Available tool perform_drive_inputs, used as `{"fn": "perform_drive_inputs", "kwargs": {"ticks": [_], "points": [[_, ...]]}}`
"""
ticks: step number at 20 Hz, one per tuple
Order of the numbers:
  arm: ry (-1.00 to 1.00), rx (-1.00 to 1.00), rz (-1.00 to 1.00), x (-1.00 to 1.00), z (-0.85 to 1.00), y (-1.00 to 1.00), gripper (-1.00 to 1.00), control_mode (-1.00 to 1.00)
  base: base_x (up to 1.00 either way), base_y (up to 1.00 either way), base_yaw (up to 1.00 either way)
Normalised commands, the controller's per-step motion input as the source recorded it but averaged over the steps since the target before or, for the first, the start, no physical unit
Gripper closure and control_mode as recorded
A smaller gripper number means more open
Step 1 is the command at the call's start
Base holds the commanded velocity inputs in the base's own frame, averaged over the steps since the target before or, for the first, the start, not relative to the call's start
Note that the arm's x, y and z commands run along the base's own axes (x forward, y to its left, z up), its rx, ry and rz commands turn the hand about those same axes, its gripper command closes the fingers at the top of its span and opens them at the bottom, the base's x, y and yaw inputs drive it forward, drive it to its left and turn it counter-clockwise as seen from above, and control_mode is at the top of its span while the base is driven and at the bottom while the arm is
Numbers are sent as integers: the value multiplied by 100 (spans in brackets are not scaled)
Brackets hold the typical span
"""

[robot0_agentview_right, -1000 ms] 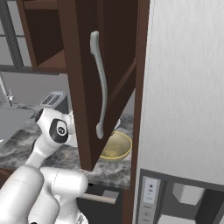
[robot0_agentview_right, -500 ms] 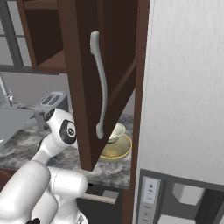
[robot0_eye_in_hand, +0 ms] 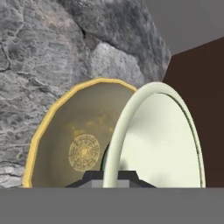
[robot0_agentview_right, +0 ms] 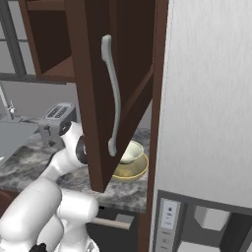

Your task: Pick up the bowls on the counter and stack them on top of one another in the open cabinet. Place the smaller bowl on top of the larger bowl.

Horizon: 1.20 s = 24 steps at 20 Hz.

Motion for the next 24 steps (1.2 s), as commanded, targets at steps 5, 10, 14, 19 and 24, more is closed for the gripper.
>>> {"fn": "perform_drive_inputs", "kwargs": {"ticks": [5,10,14,19,24], "points": [[-9,7,0,0,-37,0,100,-100,0,0,0],[-7,5,0,0,-38,0,100,-100,0,0,0],[-3,4,0,0,-50,0,100,-100,0,0,0],[-3,4,0,0,-52,0,100,-100,0,0,0],[-6,0,0,0,-40,0,100,-100,0,0,0]]}}
